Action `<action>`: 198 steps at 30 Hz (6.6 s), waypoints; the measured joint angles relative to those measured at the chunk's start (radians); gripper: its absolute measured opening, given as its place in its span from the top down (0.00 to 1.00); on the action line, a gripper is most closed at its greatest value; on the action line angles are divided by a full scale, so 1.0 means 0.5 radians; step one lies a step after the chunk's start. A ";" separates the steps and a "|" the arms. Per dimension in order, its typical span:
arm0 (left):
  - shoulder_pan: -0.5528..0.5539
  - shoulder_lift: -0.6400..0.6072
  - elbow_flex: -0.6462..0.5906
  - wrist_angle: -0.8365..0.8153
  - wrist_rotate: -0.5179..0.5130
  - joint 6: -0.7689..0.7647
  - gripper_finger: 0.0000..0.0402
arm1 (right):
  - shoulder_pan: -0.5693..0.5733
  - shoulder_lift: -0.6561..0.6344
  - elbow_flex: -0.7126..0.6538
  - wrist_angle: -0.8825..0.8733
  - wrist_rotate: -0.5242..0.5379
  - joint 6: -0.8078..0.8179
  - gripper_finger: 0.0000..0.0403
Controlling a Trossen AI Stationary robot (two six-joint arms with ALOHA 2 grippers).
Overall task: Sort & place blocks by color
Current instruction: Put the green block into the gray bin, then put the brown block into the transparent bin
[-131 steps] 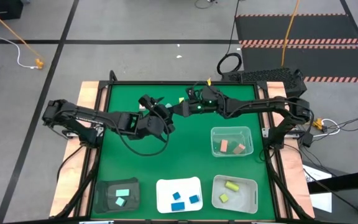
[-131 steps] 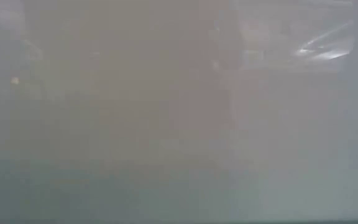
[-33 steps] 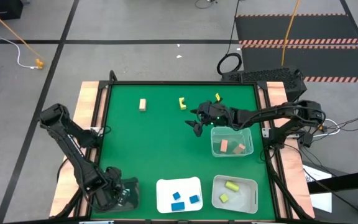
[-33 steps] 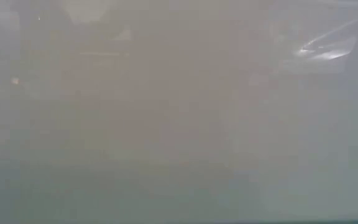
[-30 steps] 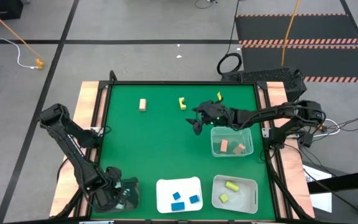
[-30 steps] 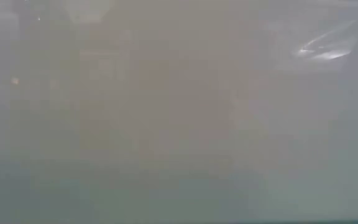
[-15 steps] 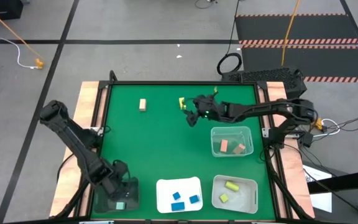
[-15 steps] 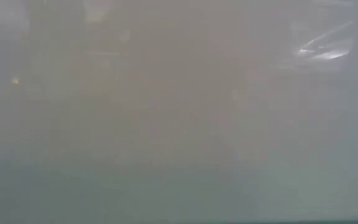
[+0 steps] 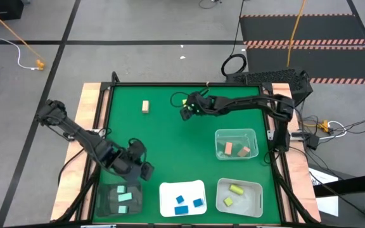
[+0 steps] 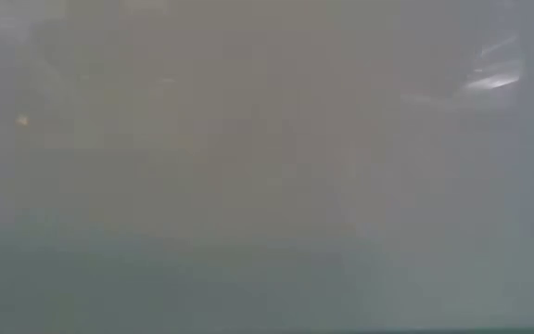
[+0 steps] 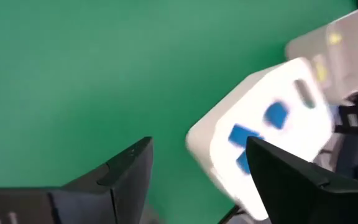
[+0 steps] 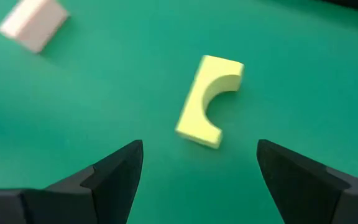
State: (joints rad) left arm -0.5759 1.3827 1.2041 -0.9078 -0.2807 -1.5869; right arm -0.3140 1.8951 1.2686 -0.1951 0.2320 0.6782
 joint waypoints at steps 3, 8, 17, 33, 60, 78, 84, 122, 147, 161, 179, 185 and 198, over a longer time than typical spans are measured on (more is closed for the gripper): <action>0.042 0.000 0.001 0.093 -0.019 0.146 0.36 | -0.034 0.047 0.001 0.035 -0.005 0.064 0.25; 0.092 0.002 0.001 0.154 -0.023 0.409 0.35 | -0.047 0.103 0.005 0.201 0.000 0.072 0.25; 0.169 -0.088 0.001 -0.085 -0.023 0.645 0.36 | -0.044 0.236 0.002 0.319 0.007 0.072 0.25; 0.189 -0.144 0.001 -0.270 -0.091 0.825 0.36 | -0.065 0.363 0.007 0.459 -0.054 -0.089 0.51; 0.206 -0.140 0.000 -0.278 -0.462 0.755 0.36 | 0.046 -0.025 -0.002 0.236 -0.213 -0.143 0.71; 0.495 -0.140 0.000 -0.274 -0.715 0.807 0.36 | 0.942 -1.273 -0.135 -0.877 -0.472 0.100 0.71; 0.578 -0.140 0.000 -0.273 -0.712 0.720 0.36 | 1.570 -1.504 -0.525 -0.491 -0.473 1.041 0.71; 1.123 -0.117 -0.345 -0.093 -0.692 0.372 0.36 | 2.456 -1.565 -1.118 0.007 -0.143 2.124 0.37; 1.951 0.382 -0.518 0.328 -0.460 1.017 0.36 | 0.991 -1.848 -1.115 -0.014 -0.151 0.644 0.39; 2.150 0.706 -0.520 0.522 -0.181 1.180 0.36 | 0.528 -1.847 -1.115 0.007 -0.205 0.450 0.39; 2.239 0.707 -0.516 0.567 -0.031 1.226 0.67 | 0.355 -1.846 -1.115 0.007 -0.207 0.127 0.39; 2.057 0.605 -0.517 0.592 0.080 1.480 0.67 | 0.196 -1.835 -1.115 0.006 -0.212 0.353 0.39; 1.315 0.239 -0.513 1.082 -0.066 2.411 0.67 | 0.053 -1.397 -1.115 0.617 -0.577 0.692 0.39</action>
State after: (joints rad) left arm 0.0818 1.5021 0.9478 -0.3666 -0.3139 -0.3813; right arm -0.2876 1.1965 0.7109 0.1132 -0.0565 1.0245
